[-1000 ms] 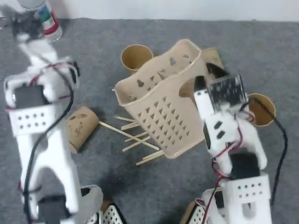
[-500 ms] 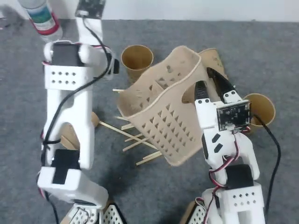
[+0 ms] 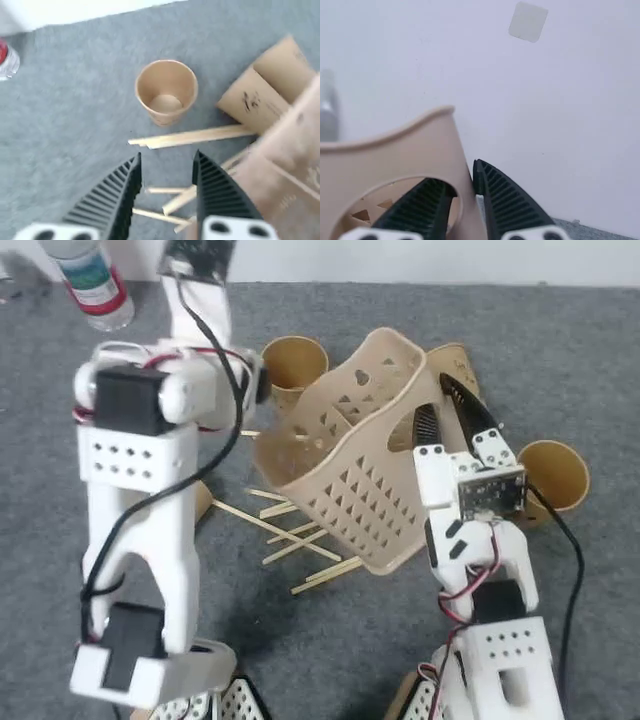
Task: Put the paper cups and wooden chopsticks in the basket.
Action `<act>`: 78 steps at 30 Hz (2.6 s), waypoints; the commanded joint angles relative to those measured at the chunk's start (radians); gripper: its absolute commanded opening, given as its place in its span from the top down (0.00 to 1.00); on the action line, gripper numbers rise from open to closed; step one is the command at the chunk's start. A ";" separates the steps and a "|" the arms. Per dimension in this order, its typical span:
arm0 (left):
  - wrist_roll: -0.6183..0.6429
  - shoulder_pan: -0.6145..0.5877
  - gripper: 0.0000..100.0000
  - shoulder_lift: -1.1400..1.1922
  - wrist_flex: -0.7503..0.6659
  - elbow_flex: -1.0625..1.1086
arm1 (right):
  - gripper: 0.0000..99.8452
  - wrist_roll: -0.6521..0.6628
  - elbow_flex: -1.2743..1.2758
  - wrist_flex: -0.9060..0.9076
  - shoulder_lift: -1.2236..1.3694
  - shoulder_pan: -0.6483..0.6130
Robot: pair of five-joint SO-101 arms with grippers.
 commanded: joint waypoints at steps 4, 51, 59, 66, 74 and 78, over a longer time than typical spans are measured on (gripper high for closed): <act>-0.009 0.037 0.83 -0.041 0.031 0.134 | 0.99 -0.014 -0.021 -0.134 0.077 0.013; -0.008 0.077 0.86 0.229 -0.009 0.194 | 0.99 0.043 -0.052 -0.206 0.077 -0.022; -0.012 0.069 0.82 0.137 0.028 0.119 | 0.99 0.043 -0.048 -0.174 0.051 -0.021; -0.081 0.015 0.80 0.055 0.008 0.125 | 0.99 0.043 -0.048 -0.173 0.045 -0.022; -0.141 -0.020 0.79 0.121 -0.057 0.119 | 0.99 -0.023 -0.055 -0.173 0.041 -0.024; -0.149 -0.012 0.79 0.130 -0.052 0.127 | 0.99 -0.026 -0.055 -0.173 0.041 -0.024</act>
